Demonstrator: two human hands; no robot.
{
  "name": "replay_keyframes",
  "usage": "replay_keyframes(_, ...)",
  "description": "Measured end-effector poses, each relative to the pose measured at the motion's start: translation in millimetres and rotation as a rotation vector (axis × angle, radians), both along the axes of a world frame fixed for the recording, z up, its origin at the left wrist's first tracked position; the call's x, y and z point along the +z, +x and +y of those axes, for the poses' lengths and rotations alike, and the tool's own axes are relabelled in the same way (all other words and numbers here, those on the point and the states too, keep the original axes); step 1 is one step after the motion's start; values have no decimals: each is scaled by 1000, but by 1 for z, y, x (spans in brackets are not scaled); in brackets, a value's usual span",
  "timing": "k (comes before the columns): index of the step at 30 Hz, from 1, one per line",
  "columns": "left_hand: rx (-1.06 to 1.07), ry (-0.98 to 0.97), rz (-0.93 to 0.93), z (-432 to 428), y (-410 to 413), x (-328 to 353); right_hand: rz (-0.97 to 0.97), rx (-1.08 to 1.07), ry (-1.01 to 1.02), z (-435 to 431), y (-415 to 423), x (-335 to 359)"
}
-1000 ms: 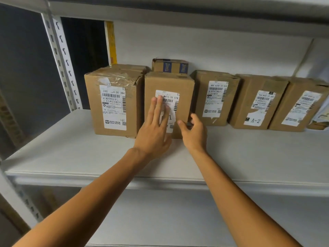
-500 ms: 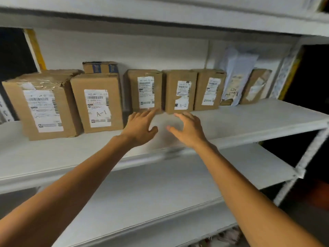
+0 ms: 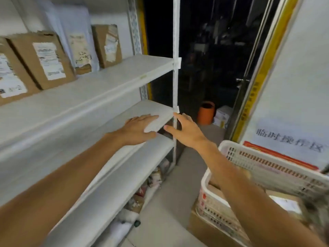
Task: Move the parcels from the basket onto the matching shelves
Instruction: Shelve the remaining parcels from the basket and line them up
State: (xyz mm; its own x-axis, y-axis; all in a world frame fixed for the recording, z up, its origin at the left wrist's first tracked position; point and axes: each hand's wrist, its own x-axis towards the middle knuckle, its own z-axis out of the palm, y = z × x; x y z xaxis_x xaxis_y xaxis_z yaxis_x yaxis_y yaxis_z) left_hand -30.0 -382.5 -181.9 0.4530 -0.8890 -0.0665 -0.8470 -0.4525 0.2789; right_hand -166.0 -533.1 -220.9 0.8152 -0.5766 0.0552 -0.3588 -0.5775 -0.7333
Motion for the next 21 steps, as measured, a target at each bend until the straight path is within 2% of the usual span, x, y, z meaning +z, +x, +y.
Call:
replay_keyframes(6,-185,99,235,-103,-59,-77,169,-224,180,-67,-100,-77)
replay_keyframes(14,-461,231,530,-232,-126,-186,237,-482,495,-121,-184,-163)
replay_keyframes(18,-474,355,568,-273,-141,-237,296,-620,578,-144,-204,-191)
replay_keyframes(21,-420,383,665,-297,-149,-272,315,-712,607,-160,-219,-214)
